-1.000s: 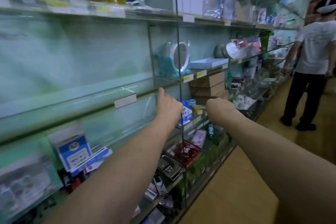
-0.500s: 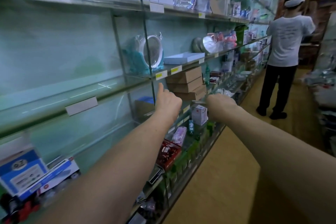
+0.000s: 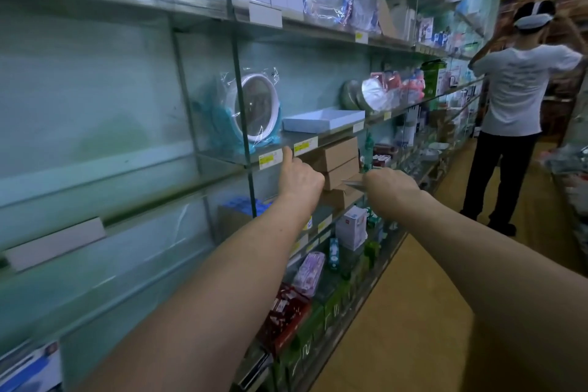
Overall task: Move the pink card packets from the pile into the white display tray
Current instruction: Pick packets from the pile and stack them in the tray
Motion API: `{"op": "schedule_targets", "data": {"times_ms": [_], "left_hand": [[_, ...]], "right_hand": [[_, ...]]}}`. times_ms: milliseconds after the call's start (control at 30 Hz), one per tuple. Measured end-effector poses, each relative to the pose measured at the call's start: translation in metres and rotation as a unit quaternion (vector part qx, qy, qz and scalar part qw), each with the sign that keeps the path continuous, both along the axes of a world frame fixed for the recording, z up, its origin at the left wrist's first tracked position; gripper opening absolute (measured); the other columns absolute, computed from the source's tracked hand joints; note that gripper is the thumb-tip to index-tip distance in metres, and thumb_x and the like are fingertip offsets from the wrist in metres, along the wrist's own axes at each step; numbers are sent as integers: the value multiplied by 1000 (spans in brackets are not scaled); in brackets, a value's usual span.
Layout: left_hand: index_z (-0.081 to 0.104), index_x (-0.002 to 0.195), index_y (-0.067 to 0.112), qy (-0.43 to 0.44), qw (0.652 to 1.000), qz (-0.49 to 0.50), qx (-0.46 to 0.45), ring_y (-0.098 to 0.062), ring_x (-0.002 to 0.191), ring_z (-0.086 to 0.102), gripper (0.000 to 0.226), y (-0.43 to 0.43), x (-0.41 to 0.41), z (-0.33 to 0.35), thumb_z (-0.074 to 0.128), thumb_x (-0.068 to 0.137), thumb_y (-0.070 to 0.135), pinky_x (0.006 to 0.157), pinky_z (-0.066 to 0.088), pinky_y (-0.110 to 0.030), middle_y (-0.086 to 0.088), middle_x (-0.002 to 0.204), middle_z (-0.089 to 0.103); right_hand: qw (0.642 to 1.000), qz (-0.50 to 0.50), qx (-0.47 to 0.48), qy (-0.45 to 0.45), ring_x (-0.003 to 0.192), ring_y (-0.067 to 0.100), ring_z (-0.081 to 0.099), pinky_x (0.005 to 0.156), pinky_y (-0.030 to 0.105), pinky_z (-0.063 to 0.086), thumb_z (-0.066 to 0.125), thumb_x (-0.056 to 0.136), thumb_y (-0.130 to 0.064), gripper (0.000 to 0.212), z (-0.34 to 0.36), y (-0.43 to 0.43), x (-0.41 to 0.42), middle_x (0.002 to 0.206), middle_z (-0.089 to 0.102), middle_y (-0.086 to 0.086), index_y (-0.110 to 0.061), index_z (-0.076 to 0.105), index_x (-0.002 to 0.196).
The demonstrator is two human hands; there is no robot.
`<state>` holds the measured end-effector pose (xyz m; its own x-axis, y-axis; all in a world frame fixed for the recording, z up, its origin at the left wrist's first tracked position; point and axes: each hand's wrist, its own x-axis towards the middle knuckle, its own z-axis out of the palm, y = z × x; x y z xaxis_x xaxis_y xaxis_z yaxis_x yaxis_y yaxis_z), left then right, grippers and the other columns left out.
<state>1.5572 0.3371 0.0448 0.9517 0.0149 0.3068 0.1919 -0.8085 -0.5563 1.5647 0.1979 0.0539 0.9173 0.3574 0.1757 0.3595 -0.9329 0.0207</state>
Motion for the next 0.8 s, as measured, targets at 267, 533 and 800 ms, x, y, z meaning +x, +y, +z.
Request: {"op": "schedule_targets", "data": {"times_ms": [267,533,800], "left_hand": [[63,92,24,-22,1000,-2,15,-25,105,54,12,6,69,13,56,89,15,111,13,-50,0,101,65],[66,100,22,-20,999,10,29,-26,107,54,17,7,117,16,57,87,16,112,11,-52,-3,106,65],[66,104,27,-40,997,60,36,-23,109,55,18,0,161,25,55,90,24,111,13,-49,-1,107,66]], "right_hand": [[1000,-2,-4,-26,88,29,55,73,36,45,46,92,0,20,6,7,74,95,57,12,-4,56,109],[1000,9,3,-25,103,30,58,76,35,45,47,91,1,27,8,11,127,113,60,14,-5,55,116],[997,55,1,-50,99,27,58,72,32,43,47,92,-3,24,12,3,185,112,60,11,-8,56,114]]}}
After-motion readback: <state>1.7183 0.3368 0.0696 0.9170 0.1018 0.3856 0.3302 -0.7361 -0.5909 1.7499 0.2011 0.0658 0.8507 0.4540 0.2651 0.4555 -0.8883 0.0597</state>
